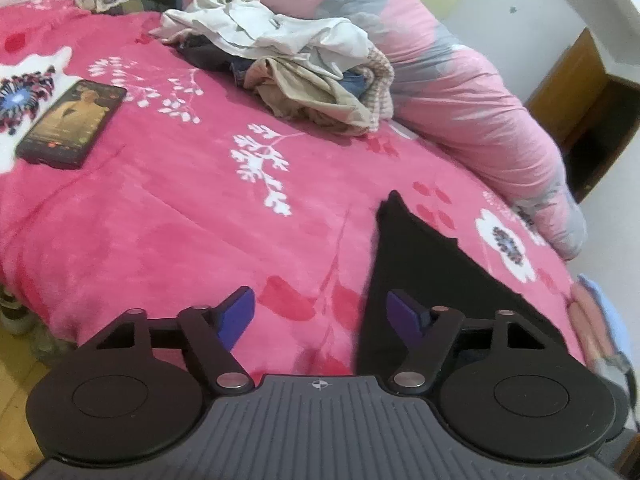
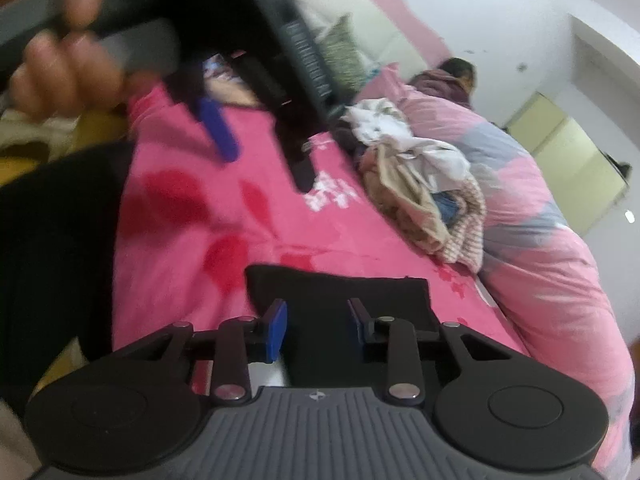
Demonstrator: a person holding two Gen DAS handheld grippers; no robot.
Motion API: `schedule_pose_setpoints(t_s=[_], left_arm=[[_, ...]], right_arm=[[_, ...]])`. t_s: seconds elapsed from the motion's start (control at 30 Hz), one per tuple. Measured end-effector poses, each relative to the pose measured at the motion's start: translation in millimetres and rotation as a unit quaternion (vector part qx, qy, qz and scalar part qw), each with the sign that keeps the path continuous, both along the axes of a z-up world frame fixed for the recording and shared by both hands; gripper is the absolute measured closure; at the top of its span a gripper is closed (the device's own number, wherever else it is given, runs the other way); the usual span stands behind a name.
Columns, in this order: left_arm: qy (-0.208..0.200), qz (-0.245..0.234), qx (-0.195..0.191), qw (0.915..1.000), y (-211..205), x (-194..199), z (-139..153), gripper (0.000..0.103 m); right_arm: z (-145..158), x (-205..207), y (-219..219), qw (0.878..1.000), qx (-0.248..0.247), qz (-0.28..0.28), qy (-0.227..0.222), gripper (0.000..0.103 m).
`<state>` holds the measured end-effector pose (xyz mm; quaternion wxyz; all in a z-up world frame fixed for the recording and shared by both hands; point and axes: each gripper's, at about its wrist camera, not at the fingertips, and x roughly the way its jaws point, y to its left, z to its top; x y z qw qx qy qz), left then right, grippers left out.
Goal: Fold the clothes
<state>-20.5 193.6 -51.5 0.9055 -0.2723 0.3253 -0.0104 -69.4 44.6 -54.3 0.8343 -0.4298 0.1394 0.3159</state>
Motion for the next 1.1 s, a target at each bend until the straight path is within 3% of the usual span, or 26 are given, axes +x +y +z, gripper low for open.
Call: schedule_pose_setpoints(t_s=[0.17,0.23,0.27,0.33,0.4,0.47,0.53,0.67,0.77,0.8,0.93,1.1], left_arm=[[-0.006,-0.014,-0.027,0.9995,1,0,-4,0.04],[-0.009,-0.018,-0.037,0.9991,2,-1,-5,0.04],[-0.009,-0.02,-0.045,0.9988,4,-1,-6,0.04],[-0.009,-0.024,-0.06,0.9979,6,-2,-7,0.038],[-0.011,-0.03,-0.073,0.9968,8,-2,-8,0.036],[-0.012,-0.043,-0.079,0.9958,7,-1,-9,0.034],[-0.013,-0.056,-0.087,0.9946,3,1,-11,0.031],[-0.001,-0.066,-0.111,0.9916,-2,7,-18,0.03],[0.006,-0.072,-0.122,0.9899,-6,10,-24,0.03],[0.008,-0.076,-0.124,0.9893,-7,11,-25,0.029],[0.011,-0.083,-0.119,0.9894,-15,16,-27,0.028],[0.011,-0.094,-0.138,0.9859,-19,23,-28,0.028]], right_arm=[[-21,1,12,0.998,-0.055,0.041,-0.005,0.069],[-25,6,15,0.998,-0.054,0.036,-0.004,0.086],[-23,11,14,0.999,-0.039,0.023,0.007,0.095],[-12,24,8,0.999,0.02,-0.013,0.045,0.098],[2,40,-7,0.988,0.102,-0.052,0.102,0.098],[12,58,-24,0.965,0.183,-0.093,0.161,0.098],[17,75,-44,0.927,0.269,-0.128,0.228,0.098],[11,103,-84,0.822,0.413,-0.185,0.345,0.098],[-2,113,-106,0.756,0.477,-0.21,0.395,0.098],[-5,115,-111,0.742,0.49,-0.214,0.405,0.098],[-14,117,-123,0.71,0.521,-0.219,0.42,0.098],[-13,112,-119,0.728,0.51,-0.21,0.408,0.098]])
